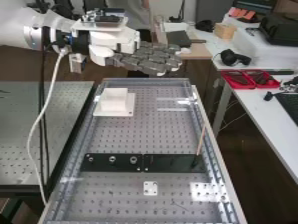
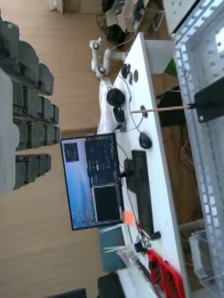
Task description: Grab the pcb board and place it in the clear container
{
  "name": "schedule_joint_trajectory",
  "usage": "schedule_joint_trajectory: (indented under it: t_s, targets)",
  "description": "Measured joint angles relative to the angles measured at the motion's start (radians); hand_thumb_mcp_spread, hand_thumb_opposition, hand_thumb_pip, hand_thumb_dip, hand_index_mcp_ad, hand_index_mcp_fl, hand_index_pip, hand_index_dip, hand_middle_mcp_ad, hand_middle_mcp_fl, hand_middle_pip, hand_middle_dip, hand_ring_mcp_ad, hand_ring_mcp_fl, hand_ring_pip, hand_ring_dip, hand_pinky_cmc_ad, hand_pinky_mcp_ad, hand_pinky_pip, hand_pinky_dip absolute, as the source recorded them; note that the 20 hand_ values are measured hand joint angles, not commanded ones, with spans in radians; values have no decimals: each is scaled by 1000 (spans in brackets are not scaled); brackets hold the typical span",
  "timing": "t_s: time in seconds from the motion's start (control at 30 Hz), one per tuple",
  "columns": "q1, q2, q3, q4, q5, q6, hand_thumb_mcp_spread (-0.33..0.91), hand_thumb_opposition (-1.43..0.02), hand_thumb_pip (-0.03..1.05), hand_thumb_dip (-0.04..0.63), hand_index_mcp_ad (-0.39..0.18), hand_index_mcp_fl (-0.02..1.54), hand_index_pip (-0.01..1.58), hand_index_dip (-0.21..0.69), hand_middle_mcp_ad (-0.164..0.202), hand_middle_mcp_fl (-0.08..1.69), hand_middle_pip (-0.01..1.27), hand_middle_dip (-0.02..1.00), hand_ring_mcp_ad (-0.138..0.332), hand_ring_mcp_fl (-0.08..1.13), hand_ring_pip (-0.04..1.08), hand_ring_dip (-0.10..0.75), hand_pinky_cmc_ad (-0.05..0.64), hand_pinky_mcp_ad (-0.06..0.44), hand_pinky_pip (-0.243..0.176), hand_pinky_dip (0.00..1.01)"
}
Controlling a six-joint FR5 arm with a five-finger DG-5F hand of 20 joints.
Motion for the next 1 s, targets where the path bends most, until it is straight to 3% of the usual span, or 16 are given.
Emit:
schedule_joint_trajectory:
  t_s: [0.1, 0.17, 0.2, 0.3, 0.43, 0.6, 0.73, 0.83, 1.0]
  targets:
    - [-5, -30, -6, 0, 15, 10, 7, -3, 14, 0, 0, -12, 7, 12, 73, 21, 14, 28, 38, 19, 16, 16, 45, 51, -10, 21]
    - [-10, -54, -11, -1, 24, 19, 113, -103, 150, 23, 0, -12, 12, 24, 75, 24, 38, 24, 35, 12, 24, 14, 56, 49, -10, 70]
    - [-11, -58, -12, -1, 26, 20, 195, -192, 227, 30, 0, -9, 24, 49, 75, 16, 59, 28, 42, 10, 28, 12, 73, 70, -10, 122]
    - [-21, -94, -24, 7, 38, 24, 288, -422, 243, 38, 0, 7, 49, 75, 75, 23, 91, 28, 75, 12, 61, -7, 148, 117, -21, 230]
    - [-32, -124, -33, 22, 47, 24, 346, -606, 309, 38, 0, 26, 68, 110, 75, 21, 106, 24, 122, 9, 73, -16, 232, 155, -44, 307]
    - [-47, -163, -49, 67, 62, 24, 394, -730, 419, 99, -12, 75, 87, 126, 75, 24, 124, 37, 155, 9, 75, -16, 279, 164, -75, 340]
    - [-54, -185, -64, 119, 75, 27, 393, -740, 492, 145, -14, 141, 120, 138, 75, 37, 122, 47, 152, 12, 91, -16, 279, 168, -75, 344]
    - [-61, -206, -71, 154, 83, 36, 401, -768, 539, 173, -21, 164, 248, 138, 75, 33, 124, 63, 152, 12, 87, -16, 279, 168, -75, 344]
    - [-75, -238, -75, 207, 90, 74, 408, -787, 565, 206, -21, 175, 658, 133, 75, 38, 124, 80, 152, 10, 89, -16, 279, 168, -75, 340]
